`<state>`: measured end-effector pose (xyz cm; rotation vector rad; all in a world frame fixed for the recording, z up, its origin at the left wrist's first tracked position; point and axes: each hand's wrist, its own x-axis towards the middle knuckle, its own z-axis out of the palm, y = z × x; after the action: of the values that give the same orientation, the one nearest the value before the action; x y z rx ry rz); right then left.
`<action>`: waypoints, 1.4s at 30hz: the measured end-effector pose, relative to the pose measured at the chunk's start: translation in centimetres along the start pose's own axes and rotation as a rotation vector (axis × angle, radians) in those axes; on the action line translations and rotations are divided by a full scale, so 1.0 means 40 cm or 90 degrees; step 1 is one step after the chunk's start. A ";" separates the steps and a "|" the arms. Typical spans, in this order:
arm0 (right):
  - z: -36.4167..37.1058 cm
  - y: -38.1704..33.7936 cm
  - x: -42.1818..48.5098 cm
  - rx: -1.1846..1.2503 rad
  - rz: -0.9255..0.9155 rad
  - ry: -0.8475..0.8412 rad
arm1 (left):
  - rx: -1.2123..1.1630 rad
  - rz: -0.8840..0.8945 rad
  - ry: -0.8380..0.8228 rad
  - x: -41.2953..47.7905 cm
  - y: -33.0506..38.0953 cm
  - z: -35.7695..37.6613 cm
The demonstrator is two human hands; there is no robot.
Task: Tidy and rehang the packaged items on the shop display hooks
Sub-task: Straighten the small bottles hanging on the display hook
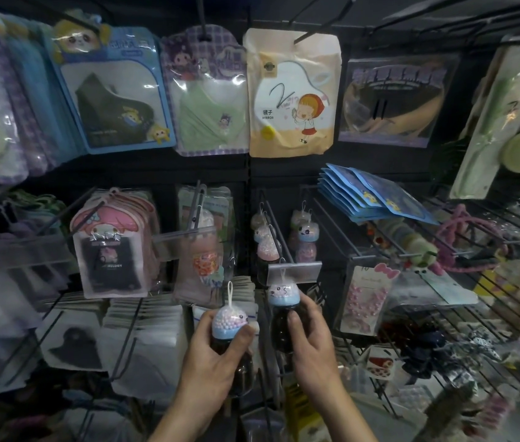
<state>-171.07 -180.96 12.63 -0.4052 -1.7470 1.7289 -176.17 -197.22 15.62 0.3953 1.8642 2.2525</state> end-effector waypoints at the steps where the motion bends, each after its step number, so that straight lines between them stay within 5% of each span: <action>1: 0.004 0.002 0.008 -0.035 -0.006 -0.007 | 0.000 0.003 0.001 -0.001 0.000 -0.002; 6: 0.015 0.011 0.079 -0.322 -0.068 -0.007 | -0.001 0.007 0.011 -0.004 -0.009 -0.008; 19: 0.058 0.015 0.213 -0.436 -0.101 -0.046 | 0.048 0.011 0.010 0.003 -0.015 0.005; 27: 0.018 0.000 0.105 -0.330 -0.114 0.054 | 0.059 0.007 0.033 0.028 -0.012 0.007; 31: -0.017 -0.025 0.006 -0.221 -0.205 0.004 | 0.050 0.005 0.014 0.035 0.001 0.016; 36: -0.024 -0.049 -0.078 -0.170 -0.166 -0.102 | 0.079 -0.013 -0.048 0.029 0.017 0.045; 42: -0.021 -0.049 -0.089 -0.156 -0.147 -0.030 | 0.097 -0.025 -0.086 0.017 0.036 0.080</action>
<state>-167.47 -182.71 13.68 -0.2558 -1.9628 1.3795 -175.74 -194.32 17.65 0.5160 1.9611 2.0108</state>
